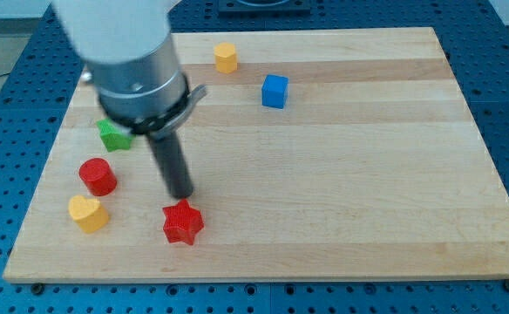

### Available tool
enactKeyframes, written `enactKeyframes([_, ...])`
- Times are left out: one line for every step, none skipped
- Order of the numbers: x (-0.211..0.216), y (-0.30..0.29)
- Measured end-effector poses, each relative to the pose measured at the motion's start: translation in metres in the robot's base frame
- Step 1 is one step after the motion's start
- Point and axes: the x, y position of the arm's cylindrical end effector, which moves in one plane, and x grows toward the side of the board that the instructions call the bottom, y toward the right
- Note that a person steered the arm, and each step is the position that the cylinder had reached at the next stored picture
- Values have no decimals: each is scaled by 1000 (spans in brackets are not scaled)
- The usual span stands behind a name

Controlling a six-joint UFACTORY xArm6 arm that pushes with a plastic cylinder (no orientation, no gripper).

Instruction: Shove blue cube top vertically towards red star

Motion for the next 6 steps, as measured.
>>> enactKeyframes([-51, 83])
enactKeyframes([-101, 148])
enactKeyframes([-167, 168])
enactKeyframes([-199, 140])
enactKeyframes([-176, 103])
enactKeyframes([-127, 85])
